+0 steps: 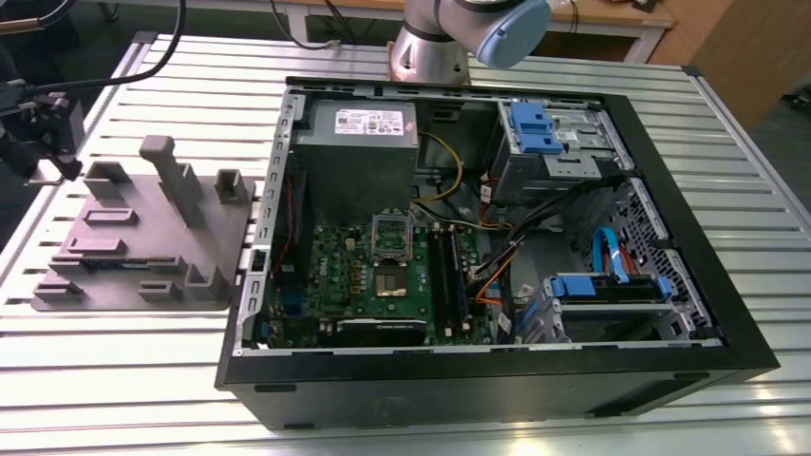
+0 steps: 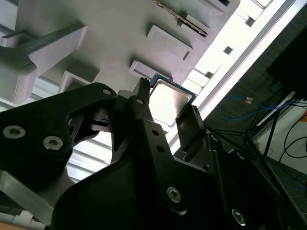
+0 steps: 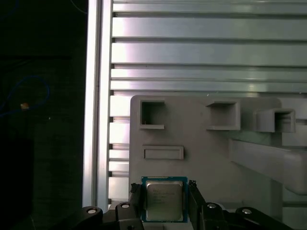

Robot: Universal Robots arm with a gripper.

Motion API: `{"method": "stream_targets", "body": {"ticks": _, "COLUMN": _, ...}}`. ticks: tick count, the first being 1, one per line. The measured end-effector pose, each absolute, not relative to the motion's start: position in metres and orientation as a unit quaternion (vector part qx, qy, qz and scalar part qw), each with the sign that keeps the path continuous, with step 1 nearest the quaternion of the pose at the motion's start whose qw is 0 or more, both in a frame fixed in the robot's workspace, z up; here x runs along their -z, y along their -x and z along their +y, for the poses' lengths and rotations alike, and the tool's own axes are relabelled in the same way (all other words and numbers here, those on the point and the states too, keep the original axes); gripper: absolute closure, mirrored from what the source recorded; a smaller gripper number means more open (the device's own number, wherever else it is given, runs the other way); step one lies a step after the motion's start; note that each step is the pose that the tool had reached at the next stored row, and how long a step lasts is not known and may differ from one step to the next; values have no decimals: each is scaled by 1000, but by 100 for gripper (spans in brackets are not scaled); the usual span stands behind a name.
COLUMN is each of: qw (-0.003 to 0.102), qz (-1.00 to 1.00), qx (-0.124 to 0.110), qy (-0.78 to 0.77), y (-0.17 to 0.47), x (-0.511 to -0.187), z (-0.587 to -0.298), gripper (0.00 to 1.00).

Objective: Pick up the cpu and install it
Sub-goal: 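Pick up the cpu and move it towards the insertion slot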

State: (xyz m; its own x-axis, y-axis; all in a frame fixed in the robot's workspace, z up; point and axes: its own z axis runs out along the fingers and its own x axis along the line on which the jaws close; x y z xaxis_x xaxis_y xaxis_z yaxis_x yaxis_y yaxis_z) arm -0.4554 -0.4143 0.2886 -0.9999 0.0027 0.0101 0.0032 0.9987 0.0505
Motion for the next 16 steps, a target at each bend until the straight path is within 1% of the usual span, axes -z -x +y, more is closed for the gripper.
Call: {"method": "stream_targets", "body": {"ticks": 16, "qw": 5, "qz": -1000, "qx": 25, "qy": 1, "y": 455, "x": -292, "z": -414, "gripper": 53}}
